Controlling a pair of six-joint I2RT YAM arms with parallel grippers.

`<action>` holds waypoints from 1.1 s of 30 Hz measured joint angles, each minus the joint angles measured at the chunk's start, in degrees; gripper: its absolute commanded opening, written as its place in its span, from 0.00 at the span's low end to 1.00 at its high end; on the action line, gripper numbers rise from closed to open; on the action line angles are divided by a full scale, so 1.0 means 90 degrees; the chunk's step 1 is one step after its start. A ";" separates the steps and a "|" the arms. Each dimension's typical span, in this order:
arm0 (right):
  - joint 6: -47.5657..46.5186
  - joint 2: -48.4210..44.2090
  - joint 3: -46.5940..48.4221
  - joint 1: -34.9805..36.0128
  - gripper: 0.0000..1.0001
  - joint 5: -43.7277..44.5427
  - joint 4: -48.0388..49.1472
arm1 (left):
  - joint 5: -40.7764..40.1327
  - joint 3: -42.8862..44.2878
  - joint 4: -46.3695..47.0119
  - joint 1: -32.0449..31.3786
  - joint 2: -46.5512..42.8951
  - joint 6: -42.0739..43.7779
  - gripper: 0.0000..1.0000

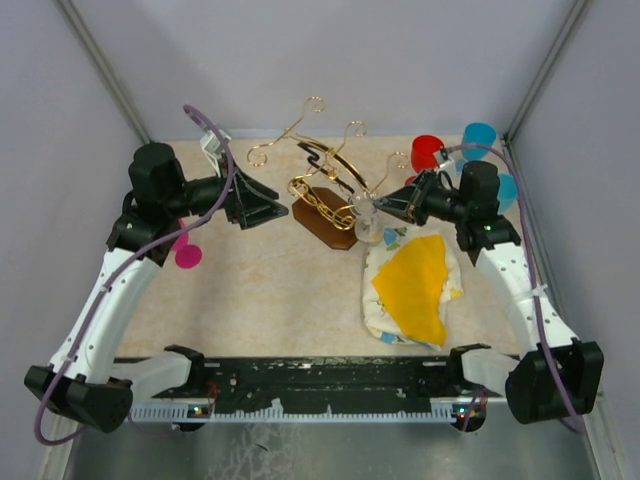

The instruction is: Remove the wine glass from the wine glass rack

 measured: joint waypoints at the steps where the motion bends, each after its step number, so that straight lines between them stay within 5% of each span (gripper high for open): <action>1: -0.0068 -0.0083 0.0012 -0.0034 0.00 -0.0022 -0.0146 | 0.0000 0.0000 0.0000 0.0000 0.0000 -0.0002 0.80; 10: -0.1100 -0.0736 0.1005 -0.0068 0.00 -0.0253 -0.2390 | -0.0034 0.0000 -0.0012 0.0000 -0.0044 0.0000 0.79; 17: -0.2268 -0.0685 0.3160 0.0090 0.00 -0.0566 -0.4381 | -0.0374 0.0243 -0.0294 0.0073 0.0061 -0.0396 0.71; 25: -0.4167 0.0721 0.6108 0.3657 0.00 0.1231 -0.5501 | -0.0362 0.1258 -0.0639 0.0993 0.0799 -0.1897 0.72; 33: -0.6341 0.1571 0.6164 0.5999 0.00 0.4524 -0.5680 | 0.0296 0.1474 -0.0274 0.1634 0.0947 -0.3633 0.77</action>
